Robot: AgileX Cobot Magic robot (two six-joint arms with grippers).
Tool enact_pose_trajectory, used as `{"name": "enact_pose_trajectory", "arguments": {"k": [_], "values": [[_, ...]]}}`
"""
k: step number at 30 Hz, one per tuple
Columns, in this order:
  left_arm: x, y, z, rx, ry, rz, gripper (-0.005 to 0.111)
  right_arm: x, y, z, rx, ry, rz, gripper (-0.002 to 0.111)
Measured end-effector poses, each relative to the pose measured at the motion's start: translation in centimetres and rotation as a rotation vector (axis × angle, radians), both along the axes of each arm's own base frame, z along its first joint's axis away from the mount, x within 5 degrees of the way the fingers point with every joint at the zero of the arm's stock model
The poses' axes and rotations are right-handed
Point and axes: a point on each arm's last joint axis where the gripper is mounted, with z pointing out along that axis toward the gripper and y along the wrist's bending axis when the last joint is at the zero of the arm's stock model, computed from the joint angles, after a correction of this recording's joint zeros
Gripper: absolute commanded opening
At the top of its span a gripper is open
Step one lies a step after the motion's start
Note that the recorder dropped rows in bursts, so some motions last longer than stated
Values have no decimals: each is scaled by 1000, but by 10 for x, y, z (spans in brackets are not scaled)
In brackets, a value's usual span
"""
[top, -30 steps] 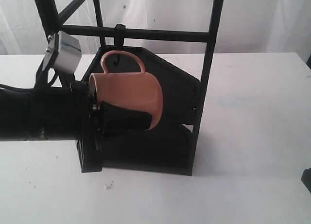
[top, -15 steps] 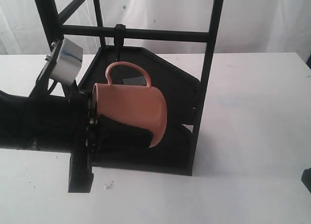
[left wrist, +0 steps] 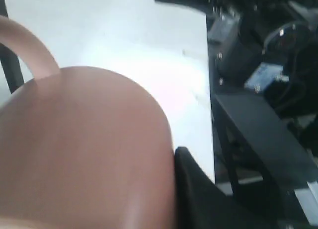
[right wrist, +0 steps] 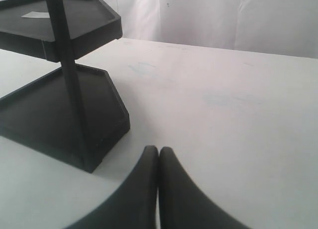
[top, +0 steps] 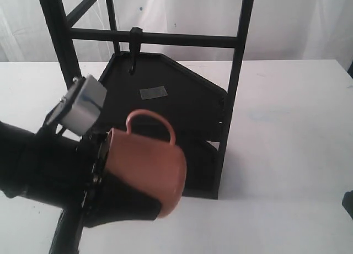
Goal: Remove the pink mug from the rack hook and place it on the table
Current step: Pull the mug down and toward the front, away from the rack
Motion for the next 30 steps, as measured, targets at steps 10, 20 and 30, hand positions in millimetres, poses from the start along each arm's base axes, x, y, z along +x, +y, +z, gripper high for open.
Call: {"name": "enact_pose_trajectory", "arguments": {"k": [10, 20, 30], "values": [[-6, 10, -16, 206, 99, -14, 0, 0, 0, 0, 0, 0, 0, 0], [-17, 6, -24, 325, 102, -82, 0, 0, 0, 0, 0, 0, 0, 0], [-28, 0, -52, 678, 120, -97, 0, 0, 0, 0, 0, 0, 0, 0]]}}
